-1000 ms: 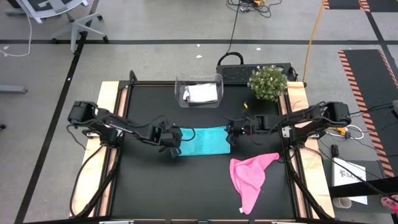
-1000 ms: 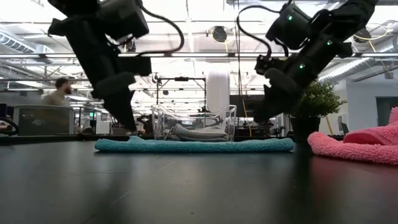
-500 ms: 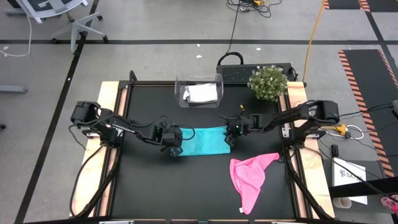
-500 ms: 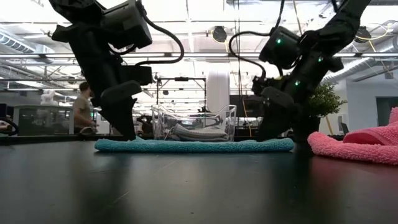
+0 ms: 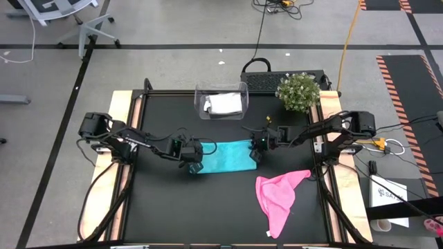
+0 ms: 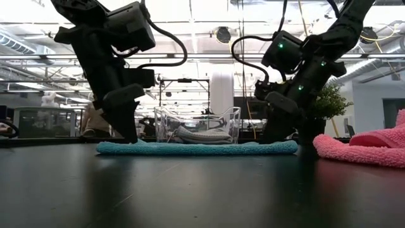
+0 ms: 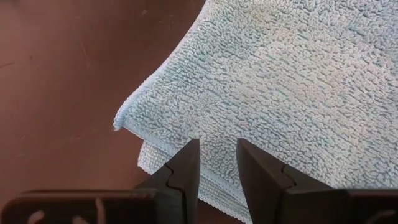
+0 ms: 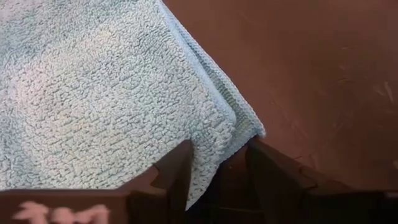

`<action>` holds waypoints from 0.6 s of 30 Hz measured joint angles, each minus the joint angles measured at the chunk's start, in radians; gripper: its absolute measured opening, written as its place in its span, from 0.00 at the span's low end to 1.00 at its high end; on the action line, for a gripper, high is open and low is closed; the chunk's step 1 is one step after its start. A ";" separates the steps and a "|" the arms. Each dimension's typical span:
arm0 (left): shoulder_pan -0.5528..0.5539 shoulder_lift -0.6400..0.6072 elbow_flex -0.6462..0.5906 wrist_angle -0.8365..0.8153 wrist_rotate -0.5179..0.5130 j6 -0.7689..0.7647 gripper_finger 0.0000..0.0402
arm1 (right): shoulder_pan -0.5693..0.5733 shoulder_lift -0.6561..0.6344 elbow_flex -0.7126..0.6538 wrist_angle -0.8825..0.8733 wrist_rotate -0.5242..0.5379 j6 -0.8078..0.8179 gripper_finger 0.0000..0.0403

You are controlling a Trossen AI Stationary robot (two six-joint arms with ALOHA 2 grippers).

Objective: Fold microfiber towels
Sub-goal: Fold the light blue microfiber cloth

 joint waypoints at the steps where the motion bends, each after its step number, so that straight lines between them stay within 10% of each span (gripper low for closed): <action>1: 0.000 0.000 0.000 0.000 0.000 0.003 0.27 | 0.000 0.000 0.000 -0.001 0.003 0.002 0.33; 8: 0.000 0.000 0.000 0.002 0.013 0.003 0.27 | -0.002 -0.001 0.000 -0.002 0.009 0.006 0.03; 18: -0.032 -0.002 0.000 0.053 0.140 -0.003 0.27 | -0.007 -0.002 -0.001 -0.003 -0.001 0.016 0.01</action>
